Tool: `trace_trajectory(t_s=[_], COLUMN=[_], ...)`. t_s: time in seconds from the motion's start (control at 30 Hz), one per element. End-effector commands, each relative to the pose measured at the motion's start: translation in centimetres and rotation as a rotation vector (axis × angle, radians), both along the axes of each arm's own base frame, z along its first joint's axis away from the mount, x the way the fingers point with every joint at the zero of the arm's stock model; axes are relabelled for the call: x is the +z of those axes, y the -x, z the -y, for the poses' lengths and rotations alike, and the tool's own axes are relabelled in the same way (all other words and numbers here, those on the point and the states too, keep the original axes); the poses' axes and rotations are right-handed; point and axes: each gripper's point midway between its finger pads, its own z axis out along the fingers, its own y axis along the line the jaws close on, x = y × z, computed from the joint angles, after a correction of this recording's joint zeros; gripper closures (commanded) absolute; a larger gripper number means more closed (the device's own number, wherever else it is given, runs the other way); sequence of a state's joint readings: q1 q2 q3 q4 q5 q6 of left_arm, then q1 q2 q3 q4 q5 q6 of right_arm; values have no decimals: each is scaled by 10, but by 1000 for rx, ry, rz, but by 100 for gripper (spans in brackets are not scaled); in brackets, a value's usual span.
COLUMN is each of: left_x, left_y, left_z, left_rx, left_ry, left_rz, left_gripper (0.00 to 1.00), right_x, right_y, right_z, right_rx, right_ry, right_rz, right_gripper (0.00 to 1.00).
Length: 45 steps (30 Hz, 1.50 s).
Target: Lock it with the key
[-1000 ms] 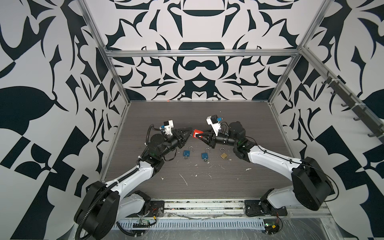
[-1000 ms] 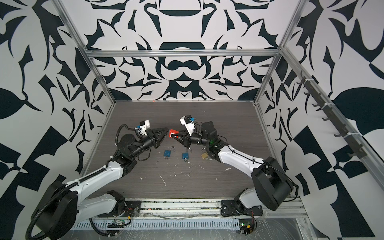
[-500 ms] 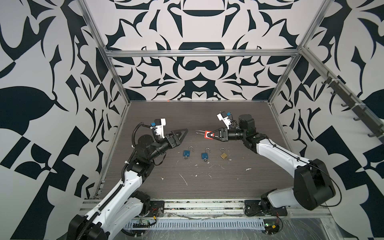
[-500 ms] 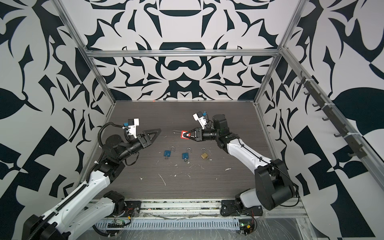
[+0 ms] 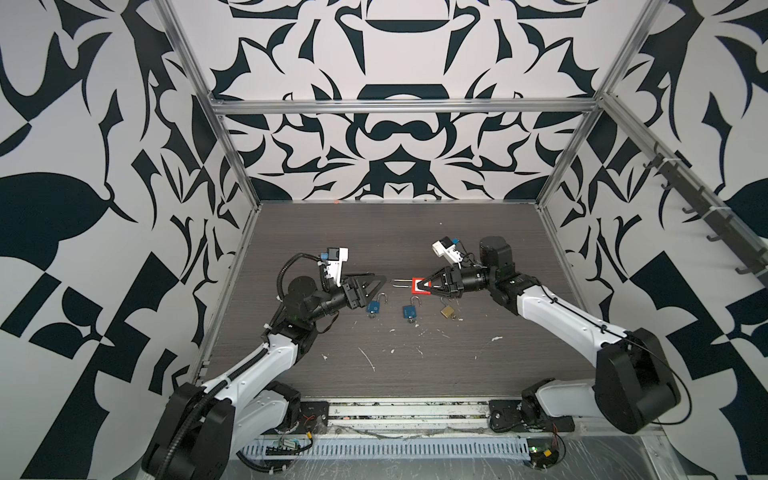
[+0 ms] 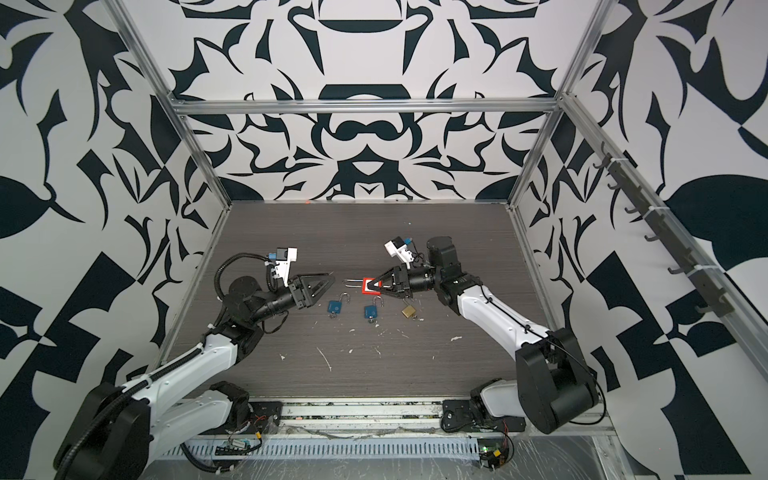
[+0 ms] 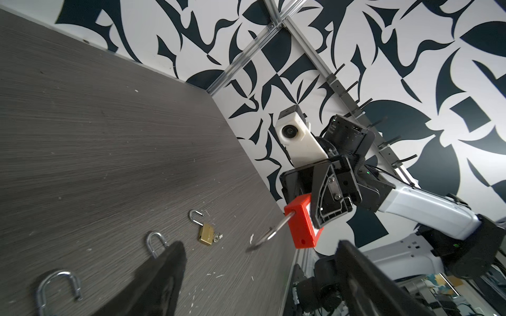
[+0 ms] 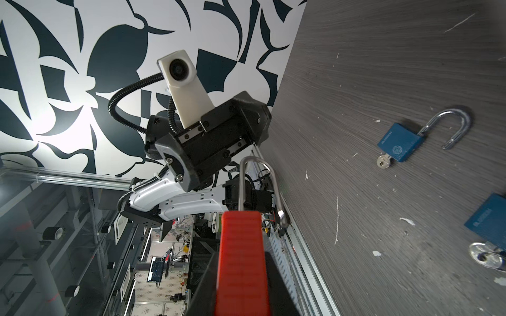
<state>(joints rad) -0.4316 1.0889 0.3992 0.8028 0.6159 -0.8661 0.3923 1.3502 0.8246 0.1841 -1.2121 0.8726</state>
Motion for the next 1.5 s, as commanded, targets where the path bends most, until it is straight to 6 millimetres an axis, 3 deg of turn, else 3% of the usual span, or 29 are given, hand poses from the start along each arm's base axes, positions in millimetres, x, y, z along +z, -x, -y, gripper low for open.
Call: trace_trajectory(t_s=[0.0, 0.27, 0.7, 0.87, 0.93, 1.13, 1.47], left_x=[28, 19, 21, 5, 3, 2, 14], left_y=[11, 12, 18, 13, 11, 8, 10], left_z=[12, 31, 43, 45, 46, 48, 54], left_rx=[-87, -136, -189, -183, -182, -189, -238], left_ry=[65, 60, 90, 81, 82, 111, 182], left_rz=[105, 83, 64, 12, 2, -18, -41], left_gripper=[14, 24, 39, 46, 50, 76, 100], right_x=[18, 19, 14, 17, 18, 16, 14], right_y=[3, -5, -17, -18, -17, -14, -5], right_z=[0, -5, -8, -7, -6, -3, 0], right_rx=[25, 21, -3, -7, -7, -7, 19], right_ry=[-44, -51, -35, -29, -27, -23, -18], right_rz=[50, 30, 38, 63, 74, 90, 202], right_gripper=[100, 100, 100, 100, 100, 100, 100])
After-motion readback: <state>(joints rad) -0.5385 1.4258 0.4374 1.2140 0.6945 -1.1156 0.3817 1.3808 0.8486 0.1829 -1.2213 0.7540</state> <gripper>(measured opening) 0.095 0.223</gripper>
